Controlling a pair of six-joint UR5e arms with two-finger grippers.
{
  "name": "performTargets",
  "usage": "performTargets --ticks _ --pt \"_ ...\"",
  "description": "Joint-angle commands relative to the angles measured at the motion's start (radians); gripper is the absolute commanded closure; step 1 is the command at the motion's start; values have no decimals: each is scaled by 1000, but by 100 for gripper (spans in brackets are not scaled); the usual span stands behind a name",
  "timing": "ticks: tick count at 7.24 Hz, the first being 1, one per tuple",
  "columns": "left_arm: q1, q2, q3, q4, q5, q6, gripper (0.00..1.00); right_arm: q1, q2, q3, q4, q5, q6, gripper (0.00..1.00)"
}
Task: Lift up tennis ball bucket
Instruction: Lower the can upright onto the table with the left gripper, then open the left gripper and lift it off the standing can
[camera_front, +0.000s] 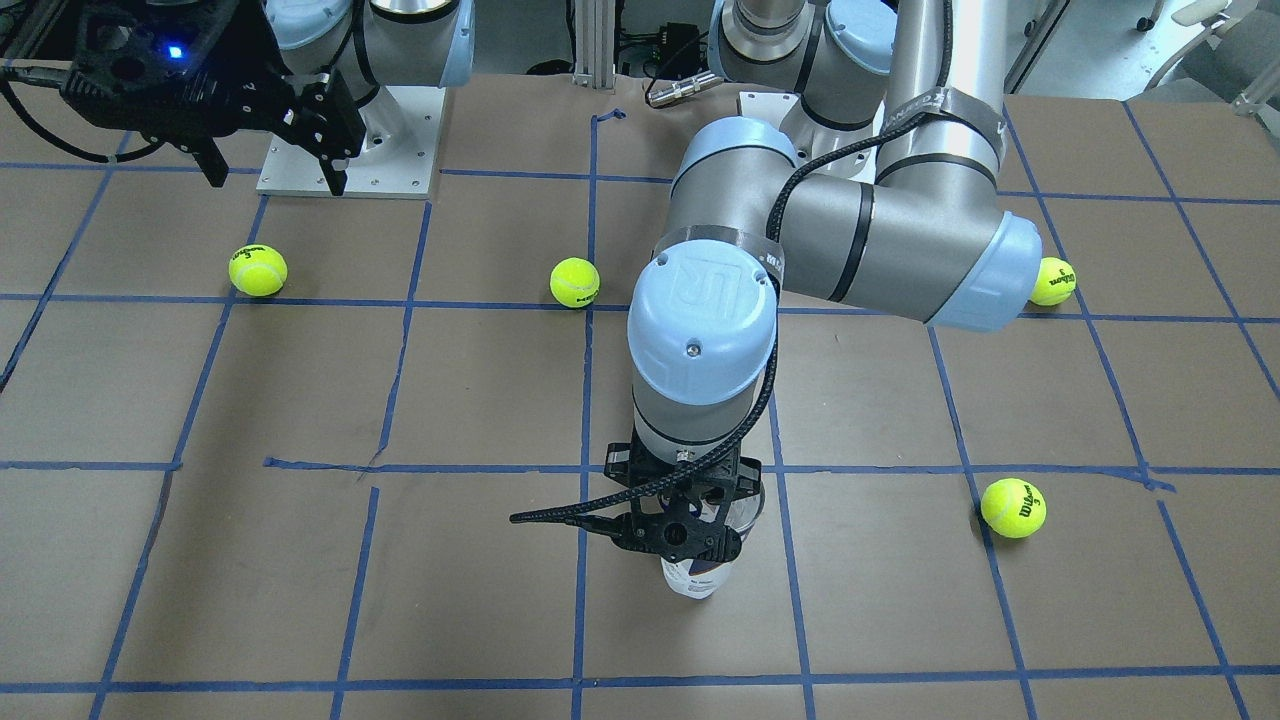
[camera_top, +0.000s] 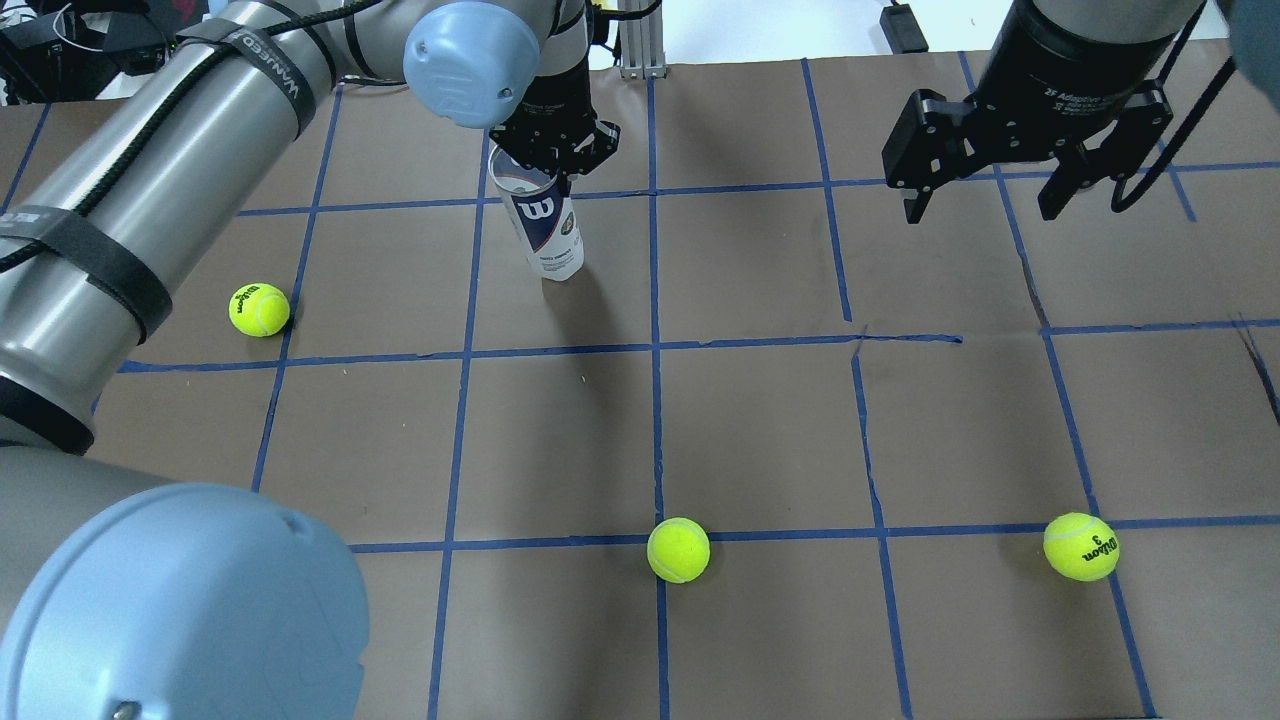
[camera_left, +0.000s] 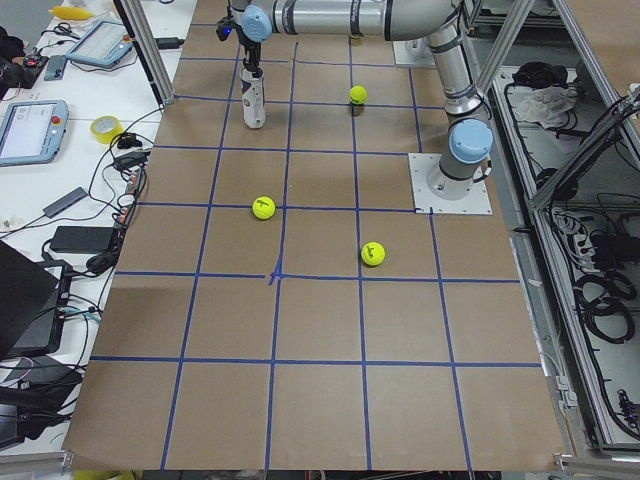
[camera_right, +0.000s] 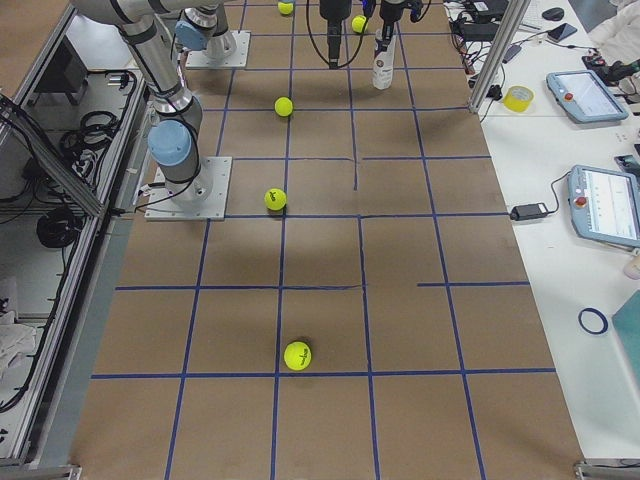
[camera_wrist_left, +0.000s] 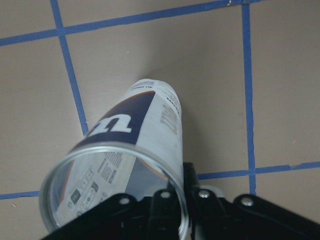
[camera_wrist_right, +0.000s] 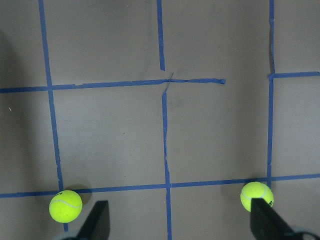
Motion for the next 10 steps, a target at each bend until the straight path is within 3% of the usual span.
performTargets --ticks 1,2,3,4,5,7,10 --pt "-3 3 -7 2 2 1 70 0 0 1 0 1 -1 0" --pt "-3 4 -8 5 -1 1 65 0 -2 7 0 0 0 0" --pt "-3 4 -15 10 1 2 32 0 -5 15 0 0 0 0" --pt "-3 13 -29 36 -1 2 12 0 -5 16 0 0 -1 0" --pt "-7 41 -29 41 -14 1 4 0 -5 16 0 1 -1 0" --pt "-9 122 -31 25 -30 -1 0 0 -5 16 0 0 -1 0" --pt "0 304 -38 -123 -33 -1 0 0 -5 16 0 0 -1 0"
